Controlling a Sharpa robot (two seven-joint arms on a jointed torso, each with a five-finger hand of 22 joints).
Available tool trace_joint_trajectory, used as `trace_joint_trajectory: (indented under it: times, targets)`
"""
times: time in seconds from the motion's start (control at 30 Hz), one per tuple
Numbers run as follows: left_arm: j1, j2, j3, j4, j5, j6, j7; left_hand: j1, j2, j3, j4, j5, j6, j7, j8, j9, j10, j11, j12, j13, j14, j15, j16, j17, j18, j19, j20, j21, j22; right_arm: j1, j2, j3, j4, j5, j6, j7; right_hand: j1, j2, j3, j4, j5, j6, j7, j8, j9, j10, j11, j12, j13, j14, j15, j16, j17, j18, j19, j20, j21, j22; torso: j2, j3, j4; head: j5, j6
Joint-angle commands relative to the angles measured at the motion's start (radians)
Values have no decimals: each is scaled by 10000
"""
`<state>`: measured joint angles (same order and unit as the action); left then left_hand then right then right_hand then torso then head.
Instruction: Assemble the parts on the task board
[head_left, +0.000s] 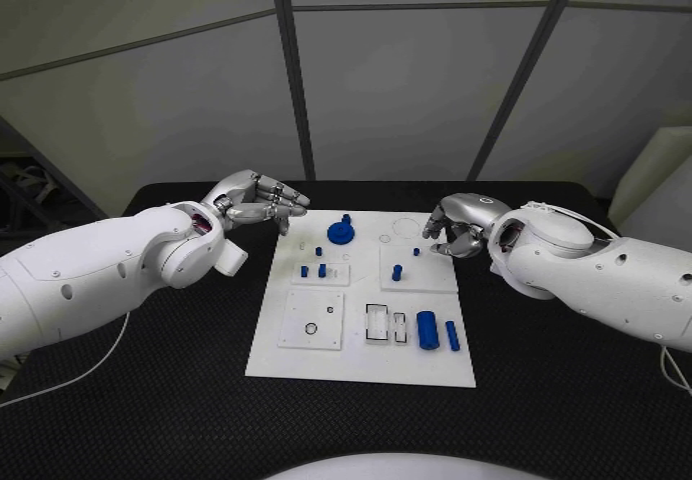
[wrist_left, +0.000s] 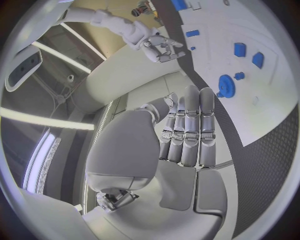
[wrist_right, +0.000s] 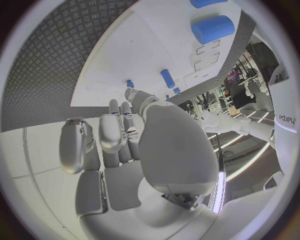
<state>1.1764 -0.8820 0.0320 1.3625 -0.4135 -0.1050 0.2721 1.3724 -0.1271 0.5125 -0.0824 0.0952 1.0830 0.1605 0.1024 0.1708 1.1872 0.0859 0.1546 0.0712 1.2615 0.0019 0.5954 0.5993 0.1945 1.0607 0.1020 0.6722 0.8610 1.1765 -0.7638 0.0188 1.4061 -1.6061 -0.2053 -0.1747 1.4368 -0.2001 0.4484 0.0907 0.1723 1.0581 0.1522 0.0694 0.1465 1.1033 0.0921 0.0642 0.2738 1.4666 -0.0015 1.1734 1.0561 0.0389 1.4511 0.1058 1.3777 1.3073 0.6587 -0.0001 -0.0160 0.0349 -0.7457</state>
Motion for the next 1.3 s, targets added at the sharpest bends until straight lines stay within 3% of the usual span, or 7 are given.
trace_joint_trajectory:
  times: [0.03,0.13,0.7,1.3]
  targets:
    - [-16,-52,11,162,2432,334,996,-47,63,-81,-10,-41,-15,-59,-33,-15,40,-1,42,9,60,8,-55,-15,-111,-32,37,-64,-29,-15,126,-1,-63,-656,-17,-144,-40,-108,-6,-69,-49,-95,8,-70,-21,-62,35,-45,-91,167,106,66,1,138,25,72,31,722,11,-6,-23,-19,-36]
    - [-35,-76,11,226,2684,345,1083,-54,75,-110,-9,-47,-23,-58,-46,-20,28,3,34,6,67,10,-80,-26,-112,-26,40,-90,-48,-48,249,-2,-134,-703,2,-152,-48,-115,-8,-86,-48,-122,19,-72,-35,-78,44,-42,-152,169,114,81,5,136,32,82,43,735,8,-11,-1,-53,-55]
    - [-51,-123,12,510,2897,329,1176,-55,88,-185,-24,-43,-53,-48,-84,-36,-6,14,13,-1,81,16,-146,-53,-111,-10,46,-155,-97,-205,810,-4,-605,-676,400,-62,-40,-4,67,-133,-36,-97,13,-43,-51,-19,40,-17,-324,183,111,157,51,114,91,97,140,838,2,-1,-13,9,-81]
    - [-59,-132,12,588,2900,310,1158,-63,96,-211,-24,-42,-64,-42,-98,-41,-17,19,7,-3,87,21,-168,-62,-112,-4,50,-178,-115,-271,1022,-3,-793,-783,849,-252,58,462,409,-520,73,516,-182,121,41,799,-180,76,-792,188,-91,363,103,5,351,-57,570,1285,0,2,-20,30,-99]
